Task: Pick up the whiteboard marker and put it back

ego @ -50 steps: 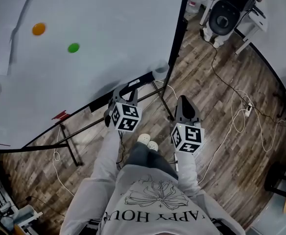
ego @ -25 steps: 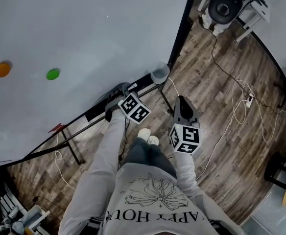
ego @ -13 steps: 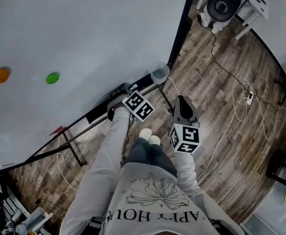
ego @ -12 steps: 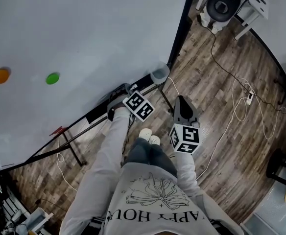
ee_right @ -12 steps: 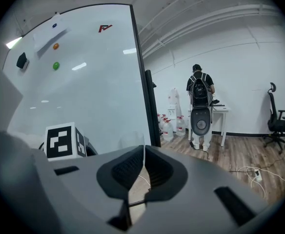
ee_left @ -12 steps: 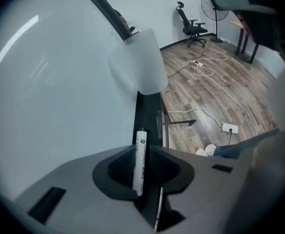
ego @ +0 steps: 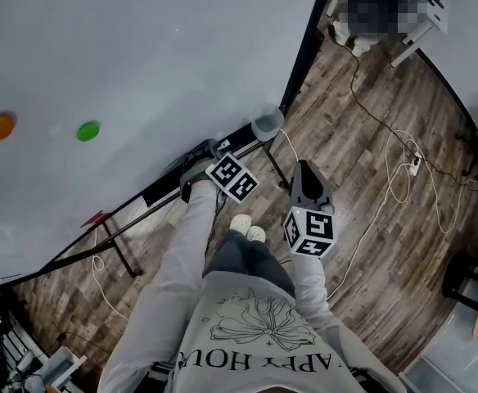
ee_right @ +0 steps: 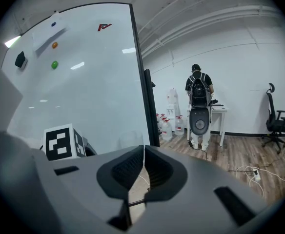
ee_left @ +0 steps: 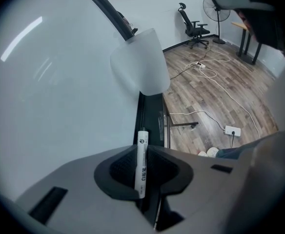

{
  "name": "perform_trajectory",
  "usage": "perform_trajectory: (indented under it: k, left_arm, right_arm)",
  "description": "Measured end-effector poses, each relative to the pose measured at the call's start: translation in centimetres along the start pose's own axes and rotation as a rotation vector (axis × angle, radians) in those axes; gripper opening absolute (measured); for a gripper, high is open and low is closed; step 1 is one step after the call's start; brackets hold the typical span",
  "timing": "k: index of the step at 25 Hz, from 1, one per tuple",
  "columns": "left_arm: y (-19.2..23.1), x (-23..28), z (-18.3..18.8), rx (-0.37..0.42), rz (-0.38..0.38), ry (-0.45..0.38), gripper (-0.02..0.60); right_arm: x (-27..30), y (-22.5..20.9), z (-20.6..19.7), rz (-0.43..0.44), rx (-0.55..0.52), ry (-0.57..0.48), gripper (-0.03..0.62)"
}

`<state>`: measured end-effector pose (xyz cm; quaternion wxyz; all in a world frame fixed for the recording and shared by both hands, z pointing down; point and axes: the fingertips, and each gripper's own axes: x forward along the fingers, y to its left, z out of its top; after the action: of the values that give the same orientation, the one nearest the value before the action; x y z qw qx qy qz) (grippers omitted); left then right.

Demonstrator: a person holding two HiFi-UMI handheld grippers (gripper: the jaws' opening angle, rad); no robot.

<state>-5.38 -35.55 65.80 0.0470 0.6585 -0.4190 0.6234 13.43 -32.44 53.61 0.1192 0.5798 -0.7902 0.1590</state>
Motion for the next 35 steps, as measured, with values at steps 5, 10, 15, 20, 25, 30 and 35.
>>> perform_trajectory:
  k: [5,10,15,20,25,30,35]
  left_arm:
    - [0.0,-0.1,0.0,-0.025,-0.024,0.0,0.061]
    - [0.5,-1.1,0.4,-0.063,-0.023,-0.043,0.061]
    - [1.0,-3.1,1.1,-0.082,-0.002,-0.102,0.061]
    - [2.0,-5.3,2.2,-0.125,0.015,-0.164,0.06]
    - [3.2,-8.9,4.3,-0.188,0.023,-0.295,0.061]
    - [5.3,-13.5,6.5,-0.288,0.041,-0.455,0.061]
    - [7.5,-17.8,9.1,-0.425,0.029,-0.691,0.061]
  right_arm:
    - [-0.2,0.0,0.0,-0.002,-0.001,0.001,0.004]
    - [-0.4,-0.1,-0.1,-0.004,-0.001,0.0,0.005]
    - [-0.8,0.4,0.2,0.004,-0.004,-0.012,0.005]
    - [-1.3,0.7,1.1,0.008,-0.015,-0.03,0.005]
    - [-1.7,0.7,2.3,0.01,-0.021,-0.057,0.005]
    - [-1.9,0.5,3.6,0.009,-0.026,-0.084,0.005]
    - [-2.1,0.4,4.6,0.006,-0.032,-0.108,0.005]
